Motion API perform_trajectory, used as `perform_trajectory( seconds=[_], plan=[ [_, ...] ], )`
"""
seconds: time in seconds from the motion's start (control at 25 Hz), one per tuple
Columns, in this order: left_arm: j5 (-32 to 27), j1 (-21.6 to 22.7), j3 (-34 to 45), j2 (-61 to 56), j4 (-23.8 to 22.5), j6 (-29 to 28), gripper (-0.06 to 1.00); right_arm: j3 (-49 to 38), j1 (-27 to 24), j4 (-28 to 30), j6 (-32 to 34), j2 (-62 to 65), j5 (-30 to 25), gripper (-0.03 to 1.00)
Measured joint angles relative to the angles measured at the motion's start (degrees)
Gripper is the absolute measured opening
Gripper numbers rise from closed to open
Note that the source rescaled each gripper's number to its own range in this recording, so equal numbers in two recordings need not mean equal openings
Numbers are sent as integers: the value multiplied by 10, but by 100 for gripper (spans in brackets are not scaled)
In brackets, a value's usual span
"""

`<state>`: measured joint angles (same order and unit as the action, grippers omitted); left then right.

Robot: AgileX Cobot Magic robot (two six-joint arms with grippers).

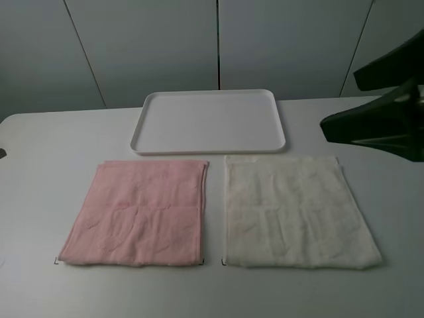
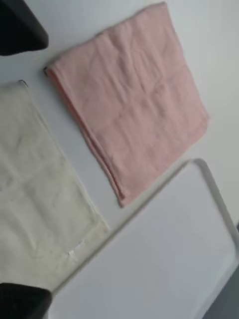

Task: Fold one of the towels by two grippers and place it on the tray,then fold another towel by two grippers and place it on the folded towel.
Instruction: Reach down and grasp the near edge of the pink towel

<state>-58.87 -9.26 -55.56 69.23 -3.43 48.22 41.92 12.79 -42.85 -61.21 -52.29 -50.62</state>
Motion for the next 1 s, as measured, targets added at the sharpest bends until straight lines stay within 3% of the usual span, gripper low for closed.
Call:
perform_trajectory(
  seconds=[0.28, 0.48, 0.76, 1.0],
  plan=[
    [21, -82, -1, 142, -35, 27, 100, 9, 186, 102, 72, -119, 53, 99],
    [25, -98, 0, 205, -24, 57, 100, 67, 283, 185, 117, -231, 58, 99],
    [109, -98, 107, 219, -8, 139, 100, 164, 343, 219, 126, -354, 38, 99],
    [197, -98, 188, 220, 1, 164, 100, 178, 397, 276, 127, -414, 27, 99]
  ],
)
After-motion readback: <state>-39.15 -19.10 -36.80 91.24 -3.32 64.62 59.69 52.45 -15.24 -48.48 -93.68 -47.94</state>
